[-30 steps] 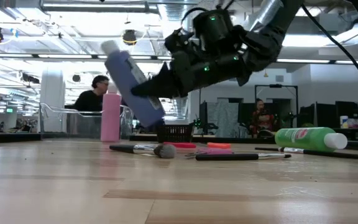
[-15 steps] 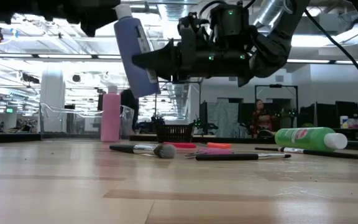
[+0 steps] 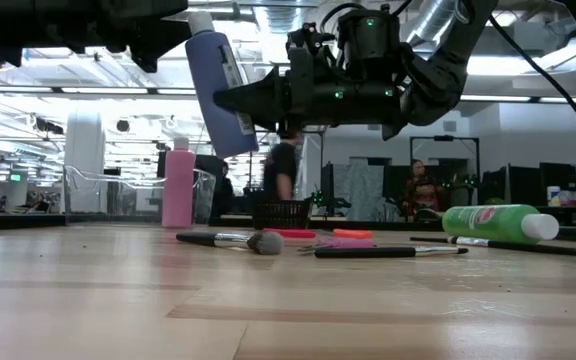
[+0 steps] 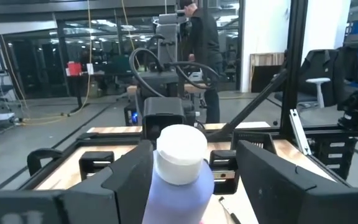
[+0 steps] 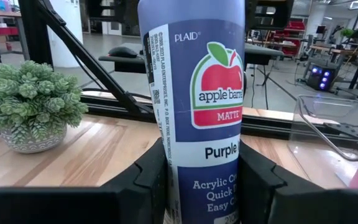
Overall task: Pick & Place Paint Supplies
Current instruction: Put the purple paint bottle into the transparent bin
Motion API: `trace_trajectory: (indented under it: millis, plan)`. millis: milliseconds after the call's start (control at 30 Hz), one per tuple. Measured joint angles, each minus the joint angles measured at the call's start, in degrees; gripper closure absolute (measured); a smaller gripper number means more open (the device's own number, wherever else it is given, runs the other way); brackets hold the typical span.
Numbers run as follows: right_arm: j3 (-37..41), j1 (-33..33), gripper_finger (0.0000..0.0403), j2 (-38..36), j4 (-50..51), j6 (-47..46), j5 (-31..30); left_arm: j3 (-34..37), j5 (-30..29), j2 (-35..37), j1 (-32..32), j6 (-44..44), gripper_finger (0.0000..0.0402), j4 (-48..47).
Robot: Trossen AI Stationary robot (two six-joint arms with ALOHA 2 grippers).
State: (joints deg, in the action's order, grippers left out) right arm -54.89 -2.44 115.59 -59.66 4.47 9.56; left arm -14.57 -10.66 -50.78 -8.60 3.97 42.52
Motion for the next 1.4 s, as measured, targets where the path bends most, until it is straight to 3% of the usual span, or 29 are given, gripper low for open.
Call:
trace_trajectory:
  millis: [400,533,733,900,967,1233,1400]
  plan:
    - [0.00,0.00,0.0281,-0.02,0.57,-0.02,0.02,0.00,-0.30,-13.07,0.02,3.05,0.0180,18.47]
    - [0.00,0.07,0.0281,-0.02,0.66,-0.02,0.02,0.00,-0.32,-13.49,0.02,3.10,0.0214,19.51]
    - [0.02,0.11,0.0281,-0.02,0.68,-0.15,0.11,0.00,-0.29,-13.45,0.02,3.14,0.0296,19.61]
    - [0.04,0.11,0.0281,-0.02,0.55,0.00,0.17,0.00,0.41,-13.45,0.04,3.12,0.0296,19.61]
    - [0.04,0.11,0.0281,-0.02,0.55,0.01,0.17,0.00,0.52,-13.45,0.04,3.06,0.0288,19.57]
    - [0.04,0.04,0.0281,-0.02,0.33,-0.03,0.02,0.00,1.46,-13.45,0.02,3.10,0.0179,17.34]
    - [0.02,0.04,0.0281,-0.02,0.31,-0.04,-0.02,0.00,-0.20,-13.47,0.02,3.07,0.0161,17.40]
